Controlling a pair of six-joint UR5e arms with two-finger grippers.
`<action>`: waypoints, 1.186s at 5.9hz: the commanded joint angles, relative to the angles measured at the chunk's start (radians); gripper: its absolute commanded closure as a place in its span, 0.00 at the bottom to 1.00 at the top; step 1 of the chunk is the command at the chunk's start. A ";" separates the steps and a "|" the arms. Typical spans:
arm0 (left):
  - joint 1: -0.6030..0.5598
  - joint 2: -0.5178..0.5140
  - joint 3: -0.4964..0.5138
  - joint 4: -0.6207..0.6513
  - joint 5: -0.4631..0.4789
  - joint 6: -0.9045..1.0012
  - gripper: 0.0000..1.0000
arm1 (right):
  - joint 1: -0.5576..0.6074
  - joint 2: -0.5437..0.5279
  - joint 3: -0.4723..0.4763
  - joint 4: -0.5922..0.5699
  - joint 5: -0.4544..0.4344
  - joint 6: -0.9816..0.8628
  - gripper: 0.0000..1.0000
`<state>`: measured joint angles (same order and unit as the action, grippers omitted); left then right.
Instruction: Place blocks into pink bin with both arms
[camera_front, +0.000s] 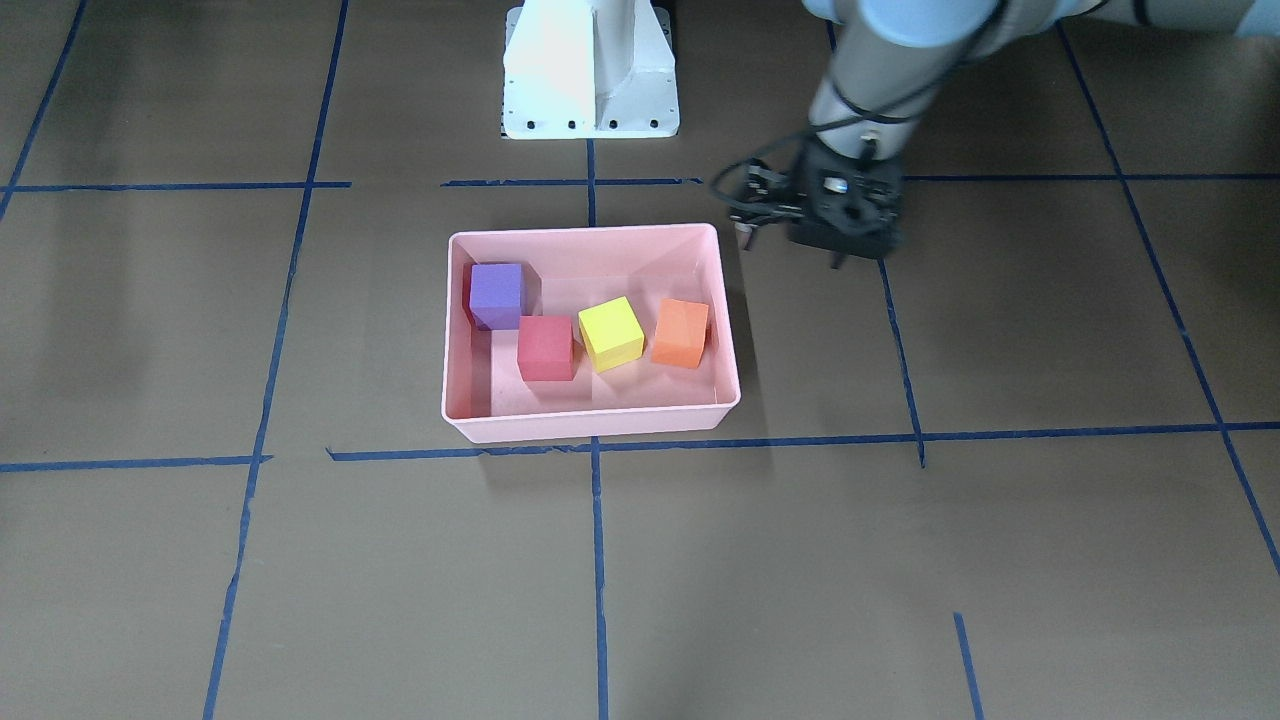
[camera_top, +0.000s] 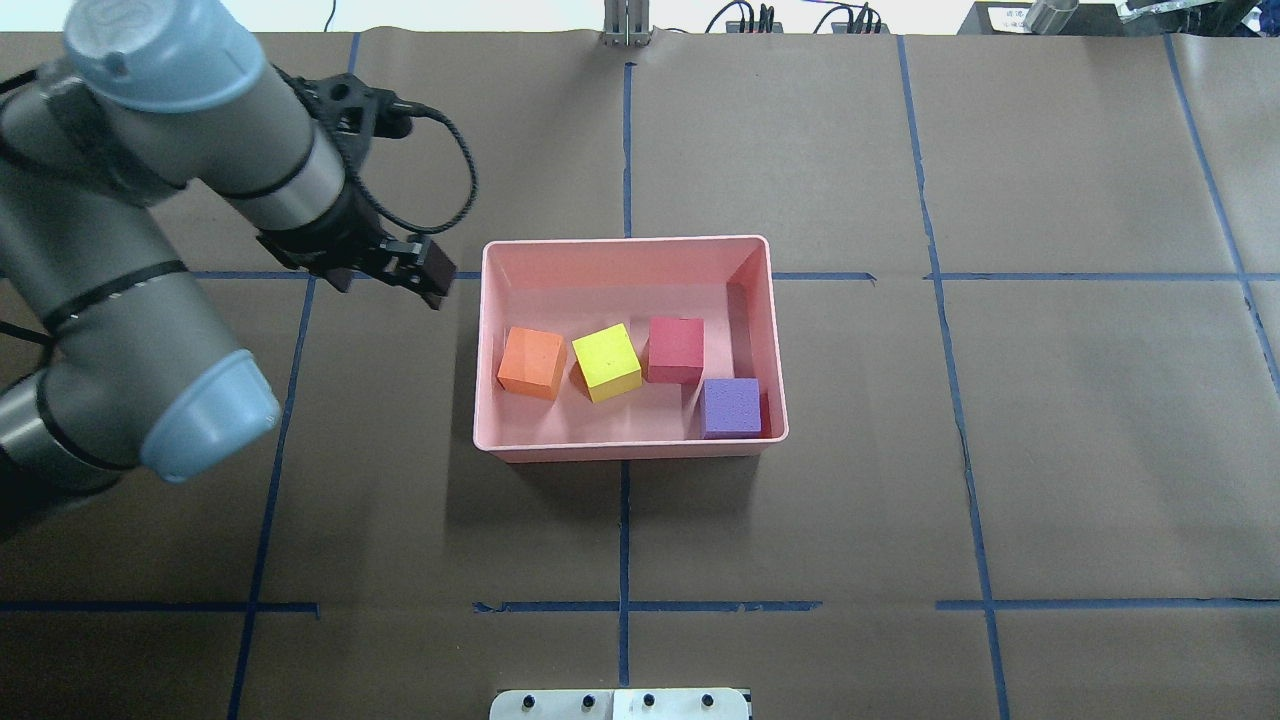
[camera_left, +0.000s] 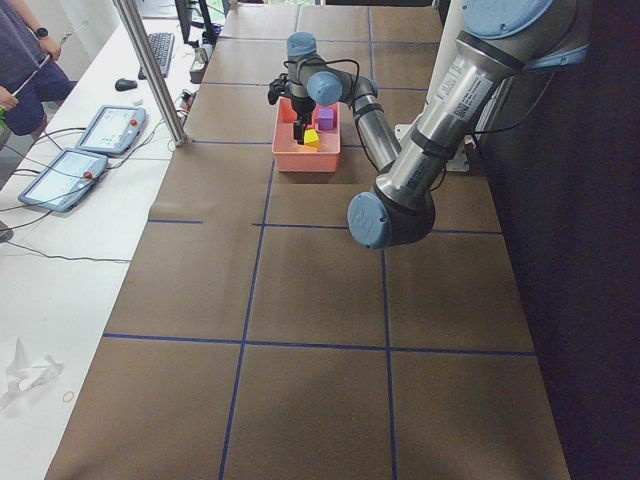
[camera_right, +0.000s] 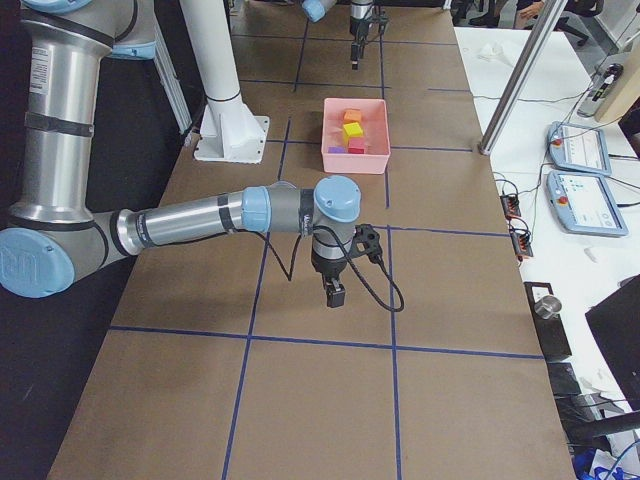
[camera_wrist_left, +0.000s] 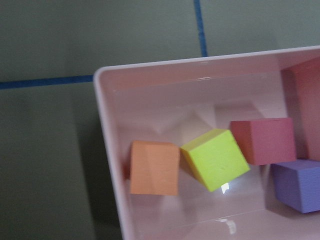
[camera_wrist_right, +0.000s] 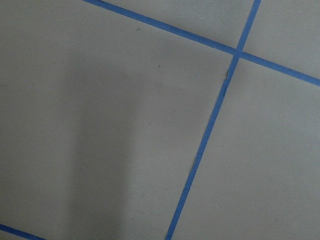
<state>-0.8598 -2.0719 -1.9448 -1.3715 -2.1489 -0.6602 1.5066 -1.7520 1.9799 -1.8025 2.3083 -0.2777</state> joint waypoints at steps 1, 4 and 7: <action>-0.259 0.201 0.004 0.002 -0.109 0.442 0.00 | 0.015 -0.007 -0.007 0.000 -0.001 0.037 0.03; -0.598 0.476 0.108 -0.004 -0.205 0.870 0.00 | 0.044 -0.107 -0.024 0.099 0.002 0.061 0.00; -0.639 0.604 0.170 -0.014 -0.189 0.867 0.00 | 0.046 -0.104 -0.024 0.100 0.006 0.074 0.00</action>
<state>-1.4869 -1.4868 -1.8035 -1.3848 -2.3406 0.2123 1.5519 -1.8567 1.9559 -1.7037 2.3135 -0.2091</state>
